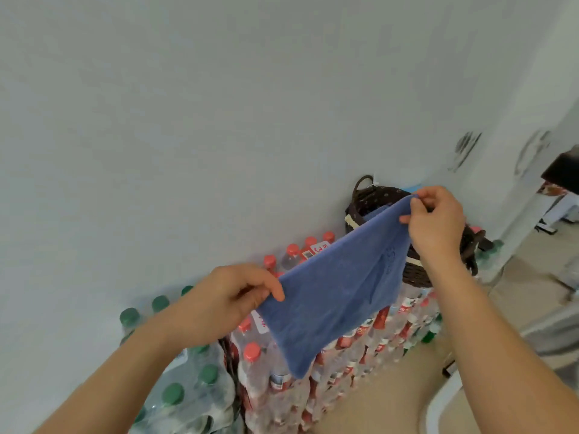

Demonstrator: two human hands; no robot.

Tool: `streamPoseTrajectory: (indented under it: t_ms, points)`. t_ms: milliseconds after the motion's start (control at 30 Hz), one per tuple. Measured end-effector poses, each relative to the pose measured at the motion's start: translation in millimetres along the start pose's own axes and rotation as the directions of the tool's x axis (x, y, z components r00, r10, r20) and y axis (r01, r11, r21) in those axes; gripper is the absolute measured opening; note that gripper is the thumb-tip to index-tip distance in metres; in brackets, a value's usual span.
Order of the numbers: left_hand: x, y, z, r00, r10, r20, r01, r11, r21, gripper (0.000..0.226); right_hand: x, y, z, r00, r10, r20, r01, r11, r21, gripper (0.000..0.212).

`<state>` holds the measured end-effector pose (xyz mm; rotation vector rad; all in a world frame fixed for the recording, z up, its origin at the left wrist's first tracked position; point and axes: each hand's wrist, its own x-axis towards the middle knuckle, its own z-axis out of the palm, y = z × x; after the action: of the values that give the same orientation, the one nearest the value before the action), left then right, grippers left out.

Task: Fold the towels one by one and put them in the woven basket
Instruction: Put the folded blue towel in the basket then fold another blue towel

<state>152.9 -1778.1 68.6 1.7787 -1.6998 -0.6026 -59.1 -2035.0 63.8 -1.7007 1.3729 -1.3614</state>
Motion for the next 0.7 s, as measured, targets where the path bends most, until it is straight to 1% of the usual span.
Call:
streamPoseTrajectory:
  t_ms: [33,100,167,233,300,333,400,467,567,633,700]
  points:
    - [-0.1,4.5,3.6,0.998,0.004,0.059,-0.004,1.000,0.006,0.034,0.9,-7.6,-1.4,1.000,0.007,-0.002,-0.007,0.999,0.034,0.010]
    - [-1.5,9.4,11.0,0.992,0.000,0.124,-0.001,1.000,0.009,0.031,4.5,-27.0,7.4,0.999,-0.044,0.010,0.043,0.997,0.062,0.012]
    - [-3.8,5.4,19.5,0.995,-0.025,0.101,0.026,1.000,-0.006,0.028,7.6,-49.4,32.8,0.989,-0.135,0.062,0.132,0.990,0.050,0.012]
    - [-8.6,-7.1,30.6,0.992,-0.117,0.036,0.120,0.991,-0.063,0.024,3.7,-65.7,74.2,0.959,-0.226,0.169,0.224,0.974,0.031,0.012]
    - [-14.8,-26.2,46.5,0.970,-0.243,-0.008,0.239,0.960,-0.144,0.021,-12.3,-66.7,125.9,0.902,-0.279,0.331,0.294,0.956,0.006,0.010]
    - [-18.7,-36.7,56.0,0.952,-0.307,-0.016,0.299,0.937,-0.179,0.020,-25.9,-60.6,152.6,0.863,-0.278,0.423,0.312,0.950,-0.011,0.010]
    - [-27.8,-58.7,76.1,0.906,-0.423,-0.011,0.409,0.883,-0.231,0.020,-59.8,-38.9,200.2,0.768,-0.240,0.593,0.321,0.946,-0.033,0.011]
    - [-38.3,-77.0,93.5,0.864,-0.502,0.020,0.490,0.832,-0.261,0.020,-92.8,-15.3,233.8,0.675,-0.199,0.710,0.311,0.950,-0.031,0.011]
    - [-56.7,-93.3,108.2,0.811,-0.582,0.055,0.569,0.764,-0.304,0.024,-126.9,7.4,264.2,0.576,-0.175,0.798,0.297,0.955,-0.005,0.011]
    - [-67.1,-98.9,113.0,0.803,-0.591,0.077,0.574,0.731,-0.368,0.031,-138.8,10.9,275.3,0.529,-0.193,0.826,0.313,0.949,0.021,0.012]
    - [-74.1,-104.1,115.9,0.803,-0.593,0.064,0.568,0.728,-0.385,0.038,-145.1,10.1,283.0,0.487,-0.221,0.845,0.355,0.934,0.040,0.012]
